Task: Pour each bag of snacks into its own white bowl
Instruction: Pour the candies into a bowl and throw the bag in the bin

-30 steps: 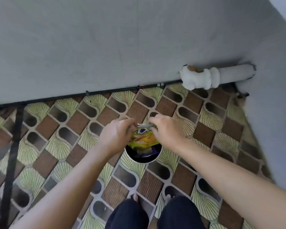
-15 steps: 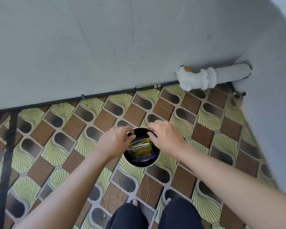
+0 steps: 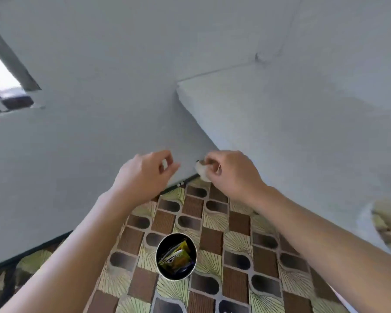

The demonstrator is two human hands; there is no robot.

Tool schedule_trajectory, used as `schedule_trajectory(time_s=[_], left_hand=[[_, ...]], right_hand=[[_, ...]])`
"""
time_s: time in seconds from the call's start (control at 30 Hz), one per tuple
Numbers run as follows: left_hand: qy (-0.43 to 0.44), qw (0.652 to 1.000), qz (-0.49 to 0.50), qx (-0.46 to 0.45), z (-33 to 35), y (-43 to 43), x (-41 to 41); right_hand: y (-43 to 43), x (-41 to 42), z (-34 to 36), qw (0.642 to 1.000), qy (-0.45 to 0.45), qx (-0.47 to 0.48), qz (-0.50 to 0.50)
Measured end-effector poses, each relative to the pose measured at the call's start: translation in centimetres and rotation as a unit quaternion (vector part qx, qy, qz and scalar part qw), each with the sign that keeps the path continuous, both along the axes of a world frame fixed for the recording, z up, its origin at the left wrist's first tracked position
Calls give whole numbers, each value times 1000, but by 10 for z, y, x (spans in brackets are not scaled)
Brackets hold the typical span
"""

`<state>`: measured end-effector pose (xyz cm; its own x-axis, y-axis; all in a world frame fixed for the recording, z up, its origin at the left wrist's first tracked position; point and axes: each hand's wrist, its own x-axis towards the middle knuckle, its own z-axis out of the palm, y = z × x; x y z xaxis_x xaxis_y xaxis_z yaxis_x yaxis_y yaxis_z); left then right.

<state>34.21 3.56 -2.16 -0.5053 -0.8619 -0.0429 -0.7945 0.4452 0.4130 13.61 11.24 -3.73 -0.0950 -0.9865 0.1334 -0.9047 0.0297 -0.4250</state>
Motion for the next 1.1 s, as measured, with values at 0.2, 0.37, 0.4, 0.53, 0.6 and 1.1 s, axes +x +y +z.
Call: schedule_trajectory(time_s=[0.2, 0.37, 0.4, 0.53, 0.6, 1.1], left_hand=[[44, 990, -118, -57, 101, 37, -85], [22, 969, -244, -37, 123, 84, -178], [16, 962, -269, -40, 123, 94, -199], [26, 936, -347, -50, 120, 141, -282], [43, 922, -379, -66, 121, 166, -323], [120, 833, -526, -126, 111, 325, -584]], right_hand=[[78, -79, 100, 988, 11, -51, -147], [164, -152, 129, 961, 20, -46, -274], [182, -165, 130, 955, 22, -45, -293], [257, -220, 127, 922, 28, -47, -384], [294, -247, 127, 904, 36, -48, -423], [474, -409, 115, 802, 139, -53, -579]])
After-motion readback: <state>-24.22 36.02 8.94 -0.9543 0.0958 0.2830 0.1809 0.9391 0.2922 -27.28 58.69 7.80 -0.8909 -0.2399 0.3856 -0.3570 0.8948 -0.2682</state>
